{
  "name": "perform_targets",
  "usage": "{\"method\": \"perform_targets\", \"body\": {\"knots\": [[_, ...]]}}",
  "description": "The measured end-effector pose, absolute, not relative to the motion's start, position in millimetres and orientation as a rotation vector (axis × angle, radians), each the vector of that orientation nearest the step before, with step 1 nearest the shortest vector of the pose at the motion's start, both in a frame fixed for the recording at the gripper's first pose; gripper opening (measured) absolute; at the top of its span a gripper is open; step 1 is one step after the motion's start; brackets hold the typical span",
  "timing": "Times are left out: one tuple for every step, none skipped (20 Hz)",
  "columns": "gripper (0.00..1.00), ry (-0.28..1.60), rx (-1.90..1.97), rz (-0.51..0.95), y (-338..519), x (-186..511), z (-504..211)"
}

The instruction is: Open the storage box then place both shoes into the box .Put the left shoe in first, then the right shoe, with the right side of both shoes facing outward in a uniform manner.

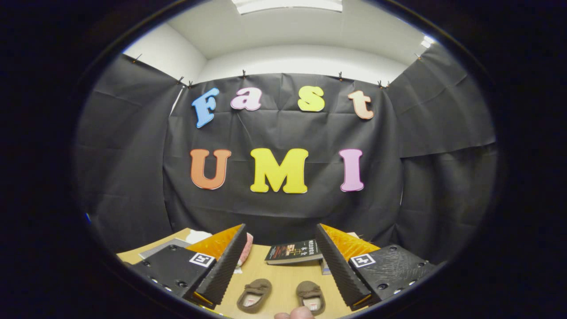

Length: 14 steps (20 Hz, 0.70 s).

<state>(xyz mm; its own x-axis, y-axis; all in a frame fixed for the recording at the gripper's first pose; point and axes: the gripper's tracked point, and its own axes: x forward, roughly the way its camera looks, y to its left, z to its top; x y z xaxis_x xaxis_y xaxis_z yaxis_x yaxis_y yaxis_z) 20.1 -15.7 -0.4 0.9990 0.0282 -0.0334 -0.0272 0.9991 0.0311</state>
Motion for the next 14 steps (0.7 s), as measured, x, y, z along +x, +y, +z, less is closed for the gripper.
{"method": "perform_targets", "body": {"knots": [[0.95,0.032,0.031,0.026,-17,20,0],[0.95,0.031,0.033,0.025,-19,20,0],[0.95,0.029,0.035,0.022,-21,20,1],[0.95,0.029,0.038,0.022,-22,20,1],[0.95,0.028,0.041,0.022,-24,20,0],[0.95,0.028,0.042,0.021,-26,21,1],[0.95,0.027,0.044,0.021,-27,21,0],[0.95,0.028,0.046,0.022,-27,21,1],[0.95,0.028,0.048,0.025,-27,22,0],[0.95,0.029,0.048,0.025,-28,21,0],[0.95,0.030,0.049,0.025,-30,22,-1],[0.95,0.029,0.051,0.026,-30,22,-1],[0.95,0.029,0.055,0.029,-30,23,-2],[0.95,0.030,0.055,0.031,-30,23,-4]]}}
